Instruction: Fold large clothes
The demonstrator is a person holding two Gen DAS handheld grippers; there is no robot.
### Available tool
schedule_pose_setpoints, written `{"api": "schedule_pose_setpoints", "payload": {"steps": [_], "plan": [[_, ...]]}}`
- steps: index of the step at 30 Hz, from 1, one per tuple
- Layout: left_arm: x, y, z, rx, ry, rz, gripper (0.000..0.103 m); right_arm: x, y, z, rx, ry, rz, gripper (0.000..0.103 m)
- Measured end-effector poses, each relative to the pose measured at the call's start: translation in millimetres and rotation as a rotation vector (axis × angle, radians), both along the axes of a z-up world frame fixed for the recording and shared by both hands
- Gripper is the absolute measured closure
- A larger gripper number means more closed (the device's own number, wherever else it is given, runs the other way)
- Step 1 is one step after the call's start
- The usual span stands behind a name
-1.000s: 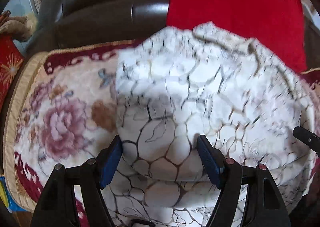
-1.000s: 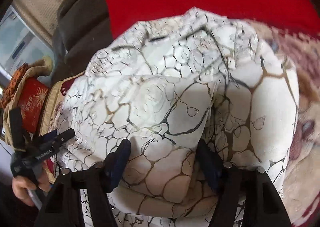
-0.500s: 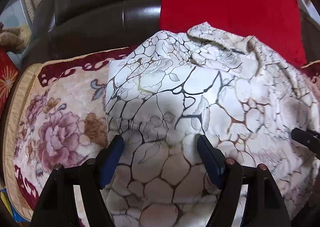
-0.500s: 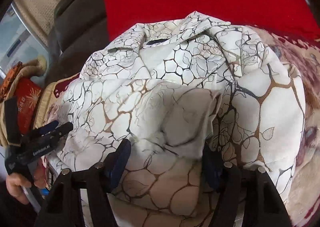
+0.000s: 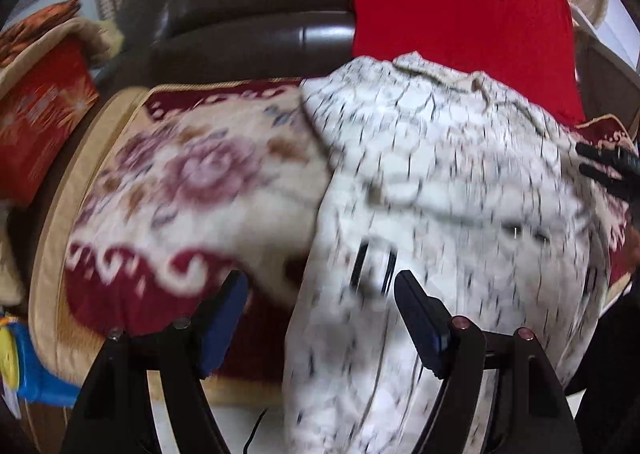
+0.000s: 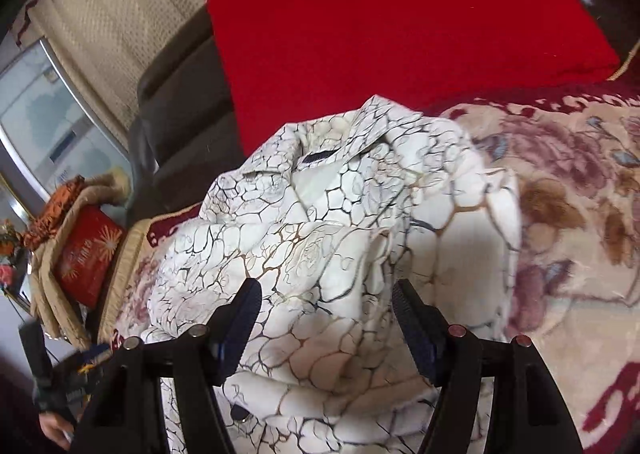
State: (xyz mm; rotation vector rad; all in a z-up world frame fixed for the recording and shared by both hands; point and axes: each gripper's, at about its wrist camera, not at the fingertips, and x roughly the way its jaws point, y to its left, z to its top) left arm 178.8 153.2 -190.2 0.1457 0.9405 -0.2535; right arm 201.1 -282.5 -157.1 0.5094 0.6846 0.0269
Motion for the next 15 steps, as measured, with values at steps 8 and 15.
{"api": "schedule_pose_setpoints", "payload": {"steps": [8,15], "plan": [[-41.8,11.0,-23.2,-0.004,0.019,0.068,0.027,-8.3,29.0,-29.9,-0.176,0.148,0.022,0.031],[-62.5,0.2,0.3,0.029,-0.086,0.062,0.027,-40.0,33.9,-20.9,-0.107,0.068,0.051,0.031]]}}
